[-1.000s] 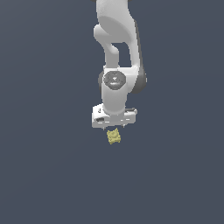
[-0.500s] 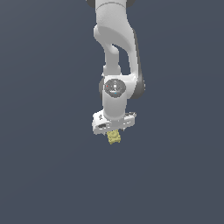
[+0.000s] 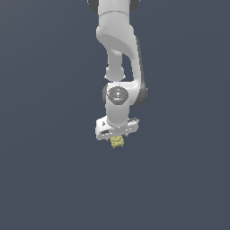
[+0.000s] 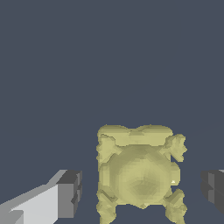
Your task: Pick up the object and move it to a goal position.
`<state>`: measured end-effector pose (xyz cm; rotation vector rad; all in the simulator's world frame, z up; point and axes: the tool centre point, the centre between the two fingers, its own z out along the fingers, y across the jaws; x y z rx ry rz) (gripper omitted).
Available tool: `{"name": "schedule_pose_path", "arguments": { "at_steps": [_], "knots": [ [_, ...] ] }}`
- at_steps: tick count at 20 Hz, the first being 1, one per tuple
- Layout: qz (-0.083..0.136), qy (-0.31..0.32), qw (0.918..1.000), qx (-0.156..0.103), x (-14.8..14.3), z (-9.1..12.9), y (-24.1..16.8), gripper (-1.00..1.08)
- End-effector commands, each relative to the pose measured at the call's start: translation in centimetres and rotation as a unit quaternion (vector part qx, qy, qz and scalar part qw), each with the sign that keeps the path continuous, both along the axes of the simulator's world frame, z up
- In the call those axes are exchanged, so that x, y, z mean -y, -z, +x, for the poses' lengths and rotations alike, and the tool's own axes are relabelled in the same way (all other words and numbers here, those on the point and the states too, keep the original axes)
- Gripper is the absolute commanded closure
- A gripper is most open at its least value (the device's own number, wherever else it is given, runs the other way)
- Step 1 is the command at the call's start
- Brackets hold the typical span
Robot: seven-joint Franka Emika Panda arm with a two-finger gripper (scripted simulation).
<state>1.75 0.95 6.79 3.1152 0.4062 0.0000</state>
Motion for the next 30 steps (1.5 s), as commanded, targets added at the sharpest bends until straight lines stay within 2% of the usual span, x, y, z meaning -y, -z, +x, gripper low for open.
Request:
{"name": "schedule_pose_path", "arguments": {
  "at_steps": [1,8,9,22,30],
  "knots": [
    [0.0,-0.001,1.0,0.0,0.0,-0.1,1.4,-0.92],
    [0.0,-0.001,1.0,0.0,0.0,0.1,2.9,-0.92],
    [0.0,-0.001,1.0,0.0,0.0,0.1,2.9,1.08],
    [0.0,-0.001,1.0,0.0,-0.1,0.0,2.6,1.08],
    [0.0,-0.001,1.0,0.0,-1.4,-0.2,-0.8,1.08]
  ]
}}
